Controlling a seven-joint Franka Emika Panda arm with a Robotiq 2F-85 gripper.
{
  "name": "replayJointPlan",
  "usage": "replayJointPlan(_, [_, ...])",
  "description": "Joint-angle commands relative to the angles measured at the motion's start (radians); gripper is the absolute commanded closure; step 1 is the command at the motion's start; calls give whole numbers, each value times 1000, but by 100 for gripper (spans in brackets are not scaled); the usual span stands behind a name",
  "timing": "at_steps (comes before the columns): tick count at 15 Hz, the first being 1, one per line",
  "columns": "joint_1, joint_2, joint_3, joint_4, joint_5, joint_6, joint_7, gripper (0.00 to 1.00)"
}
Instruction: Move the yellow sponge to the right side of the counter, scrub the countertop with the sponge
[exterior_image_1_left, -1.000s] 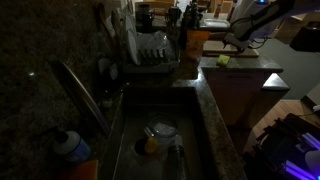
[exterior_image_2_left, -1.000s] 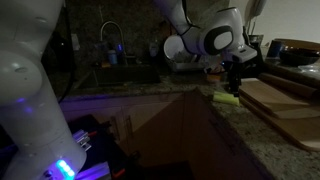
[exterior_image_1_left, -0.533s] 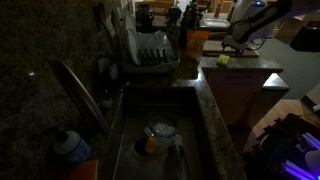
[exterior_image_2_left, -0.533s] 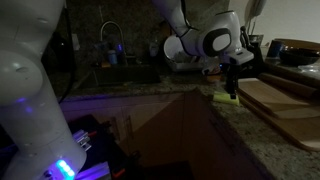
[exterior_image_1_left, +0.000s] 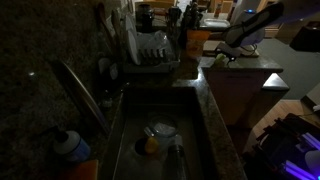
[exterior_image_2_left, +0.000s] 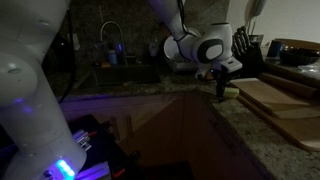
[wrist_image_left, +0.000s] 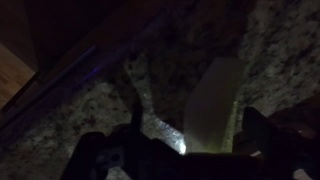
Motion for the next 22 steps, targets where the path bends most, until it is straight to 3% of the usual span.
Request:
replayJointPlan(1, [2, 2, -1, 3, 6, -2, -6, 0])
replayJointPlan(9, [-23, 11, 16, 12, 28, -3, -21, 1])
replayJointPlan(10, [-41, 18, 33, 18, 50, -3, -36, 26])
replayJointPlan(12, [-73, 33, 62, 32, 103, 0, -53, 29])
replayJointPlan(17, [-125, 35, 91, 44, 200, -4, -90, 60])
replayJointPlan(20, [-147, 45, 82, 48, 233, -16, -83, 67])
replayJointPlan(22, [-143, 54, 48, 42, 230, -19, -49, 77])
